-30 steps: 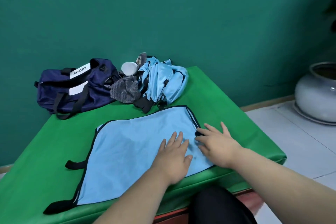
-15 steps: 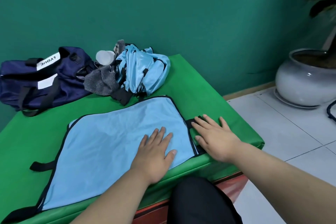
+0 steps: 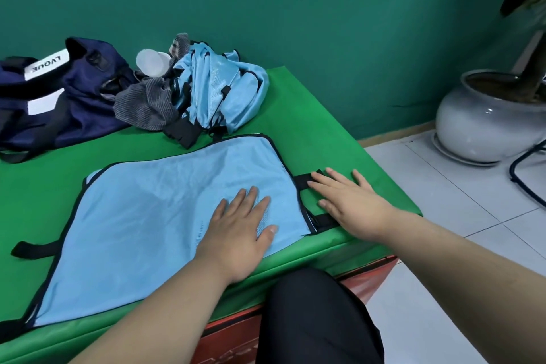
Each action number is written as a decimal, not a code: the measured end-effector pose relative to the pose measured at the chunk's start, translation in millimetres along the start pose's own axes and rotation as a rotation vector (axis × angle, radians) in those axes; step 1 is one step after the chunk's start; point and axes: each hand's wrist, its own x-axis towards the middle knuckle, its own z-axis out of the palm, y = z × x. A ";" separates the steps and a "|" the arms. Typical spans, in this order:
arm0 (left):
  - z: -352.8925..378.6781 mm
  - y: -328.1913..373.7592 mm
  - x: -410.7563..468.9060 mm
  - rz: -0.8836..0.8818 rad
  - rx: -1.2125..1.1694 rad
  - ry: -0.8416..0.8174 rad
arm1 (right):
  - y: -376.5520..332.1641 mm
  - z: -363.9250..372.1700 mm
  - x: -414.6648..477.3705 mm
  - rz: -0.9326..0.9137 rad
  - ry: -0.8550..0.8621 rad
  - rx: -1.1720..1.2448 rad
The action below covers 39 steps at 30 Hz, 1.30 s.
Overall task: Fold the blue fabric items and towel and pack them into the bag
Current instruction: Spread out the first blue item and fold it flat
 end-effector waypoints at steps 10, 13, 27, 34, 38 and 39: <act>1.4 2.4 -0.3 -0.006 0.021 -0.003 | -5.0 -0.4 -2.2 -0.043 0.121 0.089; -3.8 2.4 3.4 0.003 0.061 -0.086 | -17.9 6.5 -6.2 -0.128 0.325 0.110; -59.8 -31.7 -79.9 0.059 -0.271 0.103 | -101.9 27.3 -43.5 -0.111 0.544 0.272; -47.1 -137.5 -185.2 -0.046 -0.178 0.261 | -117.8 36.6 -37.4 -0.187 0.451 0.233; -24.9 -184.3 -228.4 -0.158 -0.095 0.427 | -102.9 36.2 -48.5 -0.169 0.446 0.170; -18.4 -189.7 -236.7 -0.193 -0.093 0.459 | -101.7 35.5 -50.1 -0.168 0.466 0.164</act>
